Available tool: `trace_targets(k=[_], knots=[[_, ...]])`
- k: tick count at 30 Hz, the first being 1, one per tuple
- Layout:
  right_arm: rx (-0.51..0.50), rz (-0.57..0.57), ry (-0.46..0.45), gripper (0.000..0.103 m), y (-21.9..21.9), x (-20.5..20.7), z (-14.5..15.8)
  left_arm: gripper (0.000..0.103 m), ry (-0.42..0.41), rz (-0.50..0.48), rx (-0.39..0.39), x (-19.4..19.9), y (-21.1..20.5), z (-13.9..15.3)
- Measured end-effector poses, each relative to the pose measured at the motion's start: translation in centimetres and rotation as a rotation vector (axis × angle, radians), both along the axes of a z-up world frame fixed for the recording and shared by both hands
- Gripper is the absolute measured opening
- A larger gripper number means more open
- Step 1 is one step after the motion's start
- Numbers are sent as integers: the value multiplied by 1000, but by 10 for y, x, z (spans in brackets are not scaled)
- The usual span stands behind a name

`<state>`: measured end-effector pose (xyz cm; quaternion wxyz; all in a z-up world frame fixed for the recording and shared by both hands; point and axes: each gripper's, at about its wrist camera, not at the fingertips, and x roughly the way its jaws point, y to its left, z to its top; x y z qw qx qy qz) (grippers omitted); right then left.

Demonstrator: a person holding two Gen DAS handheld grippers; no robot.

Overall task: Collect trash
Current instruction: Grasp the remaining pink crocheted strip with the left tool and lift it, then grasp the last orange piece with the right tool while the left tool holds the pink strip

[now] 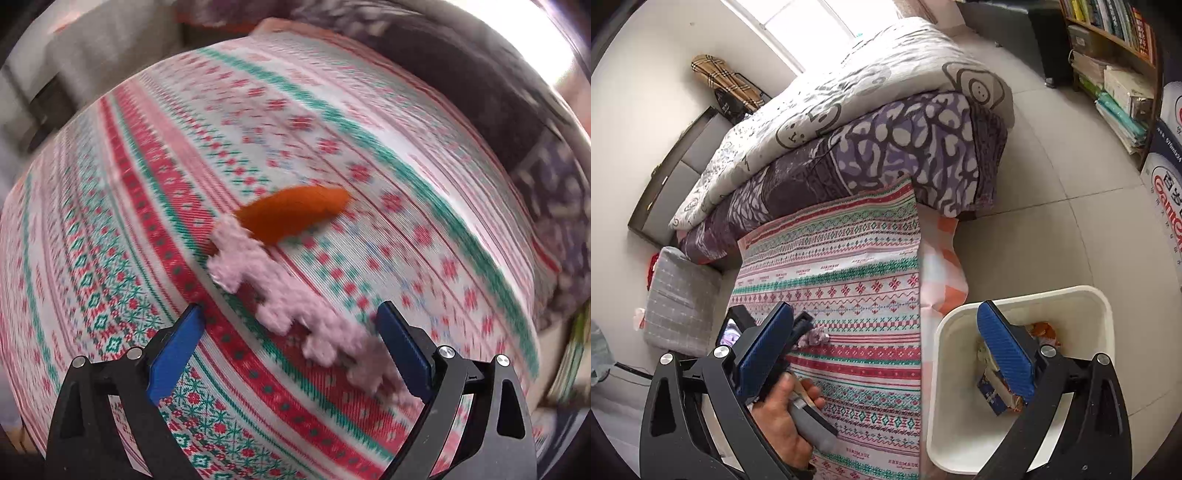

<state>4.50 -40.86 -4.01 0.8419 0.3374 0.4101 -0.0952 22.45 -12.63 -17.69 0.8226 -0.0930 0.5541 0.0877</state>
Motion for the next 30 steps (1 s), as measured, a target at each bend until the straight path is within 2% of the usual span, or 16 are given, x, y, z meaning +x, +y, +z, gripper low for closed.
trace_targets(k=[1,4,6,8,10,17,24,28,30], knots=[[4,1,4,96,1,1,-1,86,-23,-37,-18,-6,2,2],[7,13,10,96,7,2,-2,62,-42,-128,-35,-19,16,6],[5,25,10,96,13,3,-3,31,-38,-155,-64,-26,35,10],[1,37,13,96,20,5,-4,31,-10,-159,-146,-31,61,13],[1,47,22,96,27,8,-7,30,-4,-164,-166,-38,78,17],[8,92,55,96,60,23,-19,30,-73,-238,-123,-75,121,54],[-25,140,99,96,101,44,-37,31,-167,-272,-122,-103,150,88],[-86,183,127,96,132,61,-53,31,-230,-262,-88,-118,167,109],[-136,211,142,96,151,74,-59,31,-292,-259,-94,-122,176,129]])
